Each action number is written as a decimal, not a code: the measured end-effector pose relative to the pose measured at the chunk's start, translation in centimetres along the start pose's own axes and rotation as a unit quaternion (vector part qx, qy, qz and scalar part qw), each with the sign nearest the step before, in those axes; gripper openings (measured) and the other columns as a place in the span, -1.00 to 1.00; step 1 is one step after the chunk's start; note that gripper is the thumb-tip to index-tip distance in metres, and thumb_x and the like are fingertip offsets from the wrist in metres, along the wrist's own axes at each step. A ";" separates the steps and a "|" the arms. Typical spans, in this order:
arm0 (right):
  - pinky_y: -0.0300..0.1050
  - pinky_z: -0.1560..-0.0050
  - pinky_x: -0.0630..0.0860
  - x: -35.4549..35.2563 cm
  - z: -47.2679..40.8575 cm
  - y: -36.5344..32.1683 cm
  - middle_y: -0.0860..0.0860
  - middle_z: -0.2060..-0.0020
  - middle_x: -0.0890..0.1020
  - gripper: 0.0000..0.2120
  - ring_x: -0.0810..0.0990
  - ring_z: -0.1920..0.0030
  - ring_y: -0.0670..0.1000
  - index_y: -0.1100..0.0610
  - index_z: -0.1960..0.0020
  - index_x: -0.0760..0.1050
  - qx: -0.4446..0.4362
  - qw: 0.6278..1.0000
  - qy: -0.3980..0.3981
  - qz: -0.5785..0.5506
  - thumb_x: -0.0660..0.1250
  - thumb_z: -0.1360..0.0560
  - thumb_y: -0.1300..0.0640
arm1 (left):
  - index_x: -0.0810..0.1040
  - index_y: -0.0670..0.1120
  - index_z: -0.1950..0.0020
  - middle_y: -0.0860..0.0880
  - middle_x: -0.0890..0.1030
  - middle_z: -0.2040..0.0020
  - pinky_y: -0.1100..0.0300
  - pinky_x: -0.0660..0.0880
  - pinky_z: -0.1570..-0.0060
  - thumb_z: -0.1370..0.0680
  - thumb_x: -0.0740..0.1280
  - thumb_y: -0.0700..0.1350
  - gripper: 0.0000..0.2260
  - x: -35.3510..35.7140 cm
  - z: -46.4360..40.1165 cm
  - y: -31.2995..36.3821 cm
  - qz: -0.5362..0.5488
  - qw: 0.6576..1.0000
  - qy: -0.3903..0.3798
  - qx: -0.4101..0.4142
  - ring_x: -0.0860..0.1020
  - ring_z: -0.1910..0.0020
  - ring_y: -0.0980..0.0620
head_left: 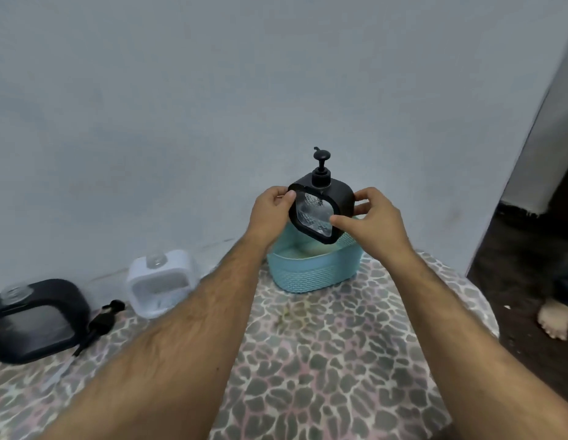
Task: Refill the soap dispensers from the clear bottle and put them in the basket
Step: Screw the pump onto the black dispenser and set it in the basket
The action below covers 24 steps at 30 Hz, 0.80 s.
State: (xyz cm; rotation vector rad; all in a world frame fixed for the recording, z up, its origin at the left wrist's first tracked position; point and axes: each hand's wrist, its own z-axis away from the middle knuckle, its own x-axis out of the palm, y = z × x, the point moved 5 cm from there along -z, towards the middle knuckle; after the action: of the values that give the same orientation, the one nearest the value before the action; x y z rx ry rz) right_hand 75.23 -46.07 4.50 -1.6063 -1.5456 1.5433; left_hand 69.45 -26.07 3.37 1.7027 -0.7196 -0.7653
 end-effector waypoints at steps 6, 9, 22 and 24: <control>-0.21 0.27 0.44 0.2 -1.0 1.3 -0.06 0.14 0.57 -0.58 0.58 0.10 0.00 0.10 -0.08 0.42 0.024 0.994 0.013 0.102 0.55 -0.37 0.00 | 0.63 0.01 -0.02 -0.01 0.70 -0.03 0.03 0.51 -0.25 -0.64 0.12 0.23 -0.60 3.0 -1.9 -0.6 -0.026 0.996 -0.068 -0.045 0.63 -0.10 0.02; -0.15 0.28 0.44 0.6 -1.3 1.0 -0.04 0.15 0.58 -0.55 0.57 0.13 0.02 0.09 -0.07 0.40 0.009 0.987 0.008 0.159 0.55 -0.34 -0.02 | 0.65 -0.04 -0.07 0.02 0.70 -0.01 0.00 0.51 -0.25 -0.58 0.15 0.30 -0.52 3.8 -2.6 -1.1 -0.040 0.994 -0.085 -0.047 0.63 -0.07 0.06; 0.00 0.02 0.42 2.1 -2.6 1.6 -0.06 0.24 0.44 -0.53 0.49 0.05 0.10 0.06 0.05 0.33 0.030 0.930 -0.037 0.365 0.55 -0.30 -0.10 | 0.57 -0.15 -0.22 0.02 0.63 -0.01 0.21 0.50 0.03 -0.61 0.28 0.11 -0.63 4.8 -3.2 -4.5 -0.100 0.985 -0.129 -0.061 0.56 0.05 0.15; 0.02 -0.04 0.43 2.2 -2.6 1.8 -0.04 0.18 0.45 -0.49 0.44 0.04 0.08 0.05 0.06 0.34 0.040 0.919 -0.047 0.390 0.57 -0.28 -0.16 | 0.57 -0.15 -0.25 -0.01 0.65 -0.07 0.23 0.48 0.01 -0.60 0.31 0.12 -0.61 4.8 -3.5 -4.9 -0.113 0.982 -0.138 -0.060 0.57 0.03 0.16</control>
State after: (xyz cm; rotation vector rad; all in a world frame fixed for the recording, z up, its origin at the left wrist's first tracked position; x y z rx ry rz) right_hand 77.74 -43.71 2.85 -2.2785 -0.8731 2.0530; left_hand 75.57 -26.66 -1.28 1.6010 -0.6574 -1.1993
